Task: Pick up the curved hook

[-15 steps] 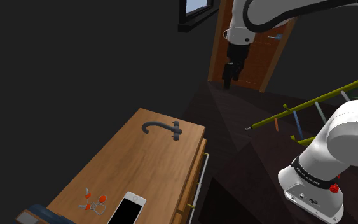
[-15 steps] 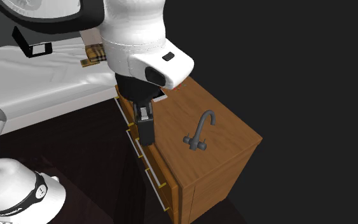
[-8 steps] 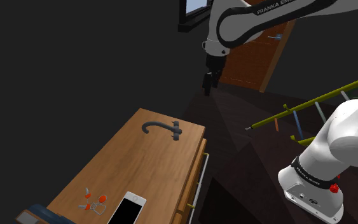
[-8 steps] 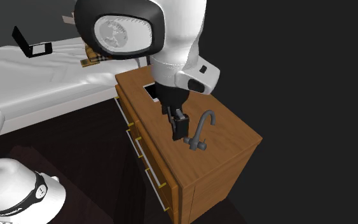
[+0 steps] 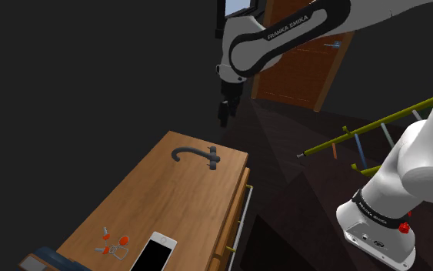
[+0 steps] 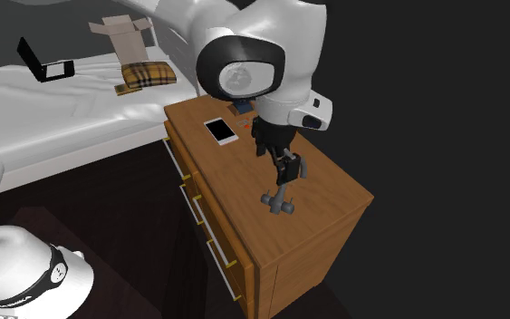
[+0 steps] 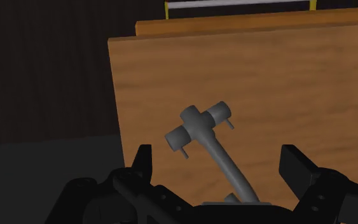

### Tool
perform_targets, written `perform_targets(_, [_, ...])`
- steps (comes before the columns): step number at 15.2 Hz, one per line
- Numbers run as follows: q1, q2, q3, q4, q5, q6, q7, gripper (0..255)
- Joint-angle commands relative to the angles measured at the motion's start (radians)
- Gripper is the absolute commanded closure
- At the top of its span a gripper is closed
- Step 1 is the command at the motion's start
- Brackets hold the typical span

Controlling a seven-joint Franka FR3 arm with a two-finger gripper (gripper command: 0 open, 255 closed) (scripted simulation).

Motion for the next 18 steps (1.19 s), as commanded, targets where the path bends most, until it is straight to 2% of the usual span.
perform_targets(1, [0.009,0.076,0.009,0.065,0.0,0.018,-0.014,0])
perform_targets(8, [0.054,0.309,0.046,0.271,-0.015,0.07,-0.038,0])
perform_targets(15, [0.112,0.543,0.073,0.526,-0.045,0.072,-0.057,0])
perform_targets(18, [0.113,0.565,0.072,0.52,-0.046,0.101,-0.06,0])
